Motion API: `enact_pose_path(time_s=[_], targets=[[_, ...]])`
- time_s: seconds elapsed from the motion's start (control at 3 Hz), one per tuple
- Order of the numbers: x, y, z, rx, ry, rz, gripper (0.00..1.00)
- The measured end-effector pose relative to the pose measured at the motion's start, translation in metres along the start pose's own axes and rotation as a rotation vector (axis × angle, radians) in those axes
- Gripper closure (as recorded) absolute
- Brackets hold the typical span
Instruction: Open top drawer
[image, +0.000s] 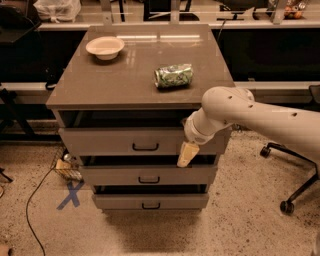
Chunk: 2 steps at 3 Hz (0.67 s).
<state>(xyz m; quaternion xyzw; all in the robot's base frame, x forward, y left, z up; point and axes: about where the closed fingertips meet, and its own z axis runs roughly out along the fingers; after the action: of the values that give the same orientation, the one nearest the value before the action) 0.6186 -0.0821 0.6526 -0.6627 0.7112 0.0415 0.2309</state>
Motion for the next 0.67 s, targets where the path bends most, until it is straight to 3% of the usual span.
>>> enact_pose_path(time_s=[0.67], targets=[[0.011,0.019,-0.015,-0.004,0.053,-0.010,0.62]])
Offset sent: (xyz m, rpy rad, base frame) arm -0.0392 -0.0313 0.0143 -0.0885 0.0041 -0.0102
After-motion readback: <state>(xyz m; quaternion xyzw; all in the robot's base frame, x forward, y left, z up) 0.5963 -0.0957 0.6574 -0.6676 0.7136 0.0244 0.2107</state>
